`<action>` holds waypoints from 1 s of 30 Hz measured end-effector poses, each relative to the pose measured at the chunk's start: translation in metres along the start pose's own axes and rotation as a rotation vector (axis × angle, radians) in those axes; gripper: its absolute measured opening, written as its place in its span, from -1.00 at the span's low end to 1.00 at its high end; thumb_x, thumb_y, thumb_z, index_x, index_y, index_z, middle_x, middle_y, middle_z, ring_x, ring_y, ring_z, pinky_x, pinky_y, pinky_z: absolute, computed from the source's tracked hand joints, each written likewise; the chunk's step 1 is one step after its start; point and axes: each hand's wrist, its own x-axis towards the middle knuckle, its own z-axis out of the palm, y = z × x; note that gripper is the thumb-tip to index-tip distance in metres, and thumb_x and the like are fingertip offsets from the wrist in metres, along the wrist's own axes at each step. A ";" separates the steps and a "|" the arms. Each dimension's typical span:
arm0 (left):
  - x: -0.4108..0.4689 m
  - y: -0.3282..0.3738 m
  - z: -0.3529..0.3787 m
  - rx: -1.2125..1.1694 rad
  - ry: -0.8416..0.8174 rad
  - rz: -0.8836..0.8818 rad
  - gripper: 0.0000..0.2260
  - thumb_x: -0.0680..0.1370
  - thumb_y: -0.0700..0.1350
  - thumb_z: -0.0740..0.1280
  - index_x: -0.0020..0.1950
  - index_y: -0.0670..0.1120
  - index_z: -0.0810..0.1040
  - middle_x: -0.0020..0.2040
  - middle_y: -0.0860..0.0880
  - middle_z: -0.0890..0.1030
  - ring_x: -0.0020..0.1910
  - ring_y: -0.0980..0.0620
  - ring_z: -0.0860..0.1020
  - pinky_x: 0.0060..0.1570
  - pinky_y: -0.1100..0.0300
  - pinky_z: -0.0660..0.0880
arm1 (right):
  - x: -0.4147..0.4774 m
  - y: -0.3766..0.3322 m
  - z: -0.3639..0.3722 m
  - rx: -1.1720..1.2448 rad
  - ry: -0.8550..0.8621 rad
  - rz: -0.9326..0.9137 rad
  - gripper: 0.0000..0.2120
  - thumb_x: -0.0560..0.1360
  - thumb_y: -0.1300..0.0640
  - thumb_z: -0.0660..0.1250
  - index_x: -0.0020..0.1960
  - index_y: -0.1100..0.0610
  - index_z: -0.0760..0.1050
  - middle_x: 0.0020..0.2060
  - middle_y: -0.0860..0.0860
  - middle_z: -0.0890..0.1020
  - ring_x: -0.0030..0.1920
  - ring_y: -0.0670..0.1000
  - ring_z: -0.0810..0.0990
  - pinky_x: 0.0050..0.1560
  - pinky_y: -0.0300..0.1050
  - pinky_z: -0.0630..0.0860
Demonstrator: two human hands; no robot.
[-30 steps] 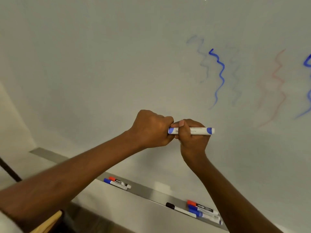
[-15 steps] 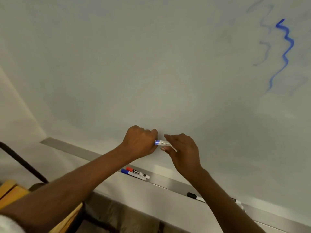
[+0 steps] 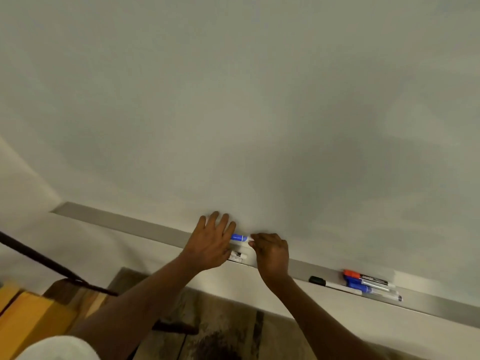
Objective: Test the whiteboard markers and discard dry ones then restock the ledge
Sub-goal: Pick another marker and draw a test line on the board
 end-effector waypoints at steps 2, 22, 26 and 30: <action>-0.010 0.000 0.012 -0.029 -0.083 -0.014 -0.35 0.34 0.23 0.41 0.27 -0.13 0.37 0.25 -0.23 0.50 0.20 -0.29 0.47 0.02 -0.21 0.47 | -0.004 0.002 0.018 -0.054 -0.070 0.042 -0.86 0.30 0.11 0.45 -0.15 0.05 0.69 -0.25 -0.04 0.70 -0.27 0.06 0.62 -0.29 -0.09 0.47; -0.019 0.012 0.059 -0.049 -0.193 0.023 -0.36 0.30 0.22 0.47 0.21 -0.18 0.55 0.22 -0.27 0.54 0.17 -0.32 0.52 0.07 -0.34 0.41 | -0.014 0.010 0.078 -0.288 -0.327 0.143 -0.81 0.31 -0.02 0.53 -0.13 0.01 0.65 -0.26 -0.04 0.68 -0.18 0.06 0.62 -0.12 -0.02 0.47; -0.007 0.024 0.060 -0.059 -0.170 0.094 -0.40 0.32 0.20 0.45 0.20 -0.18 0.55 0.22 -0.27 0.54 0.16 -0.32 0.50 0.07 -0.32 0.42 | -0.021 0.023 0.061 -0.234 -0.269 0.123 -0.89 0.36 -0.03 0.45 -0.23 0.00 0.64 -0.31 -0.07 0.67 -0.23 0.03 0.60 -0.19 -0.09 0.43; 0.008 0.046 0.061 -0.068 -0.179 0.179 -0.41 0.34 0.21 0.42 0.20 -0.16 0.57 0.22 -0.25 0.55 0.15 -0.31 0.52 0.04 -0.26 0.47 | -0.039 0.055 0.032 -0.201 -0.200 0.114 -0.86 0.35 0.00 0.46 -0.32 0.04 0.62 -0.37 -0.04 0.64 -0.25 0.03 0.57 -0.33 -0.15 0.44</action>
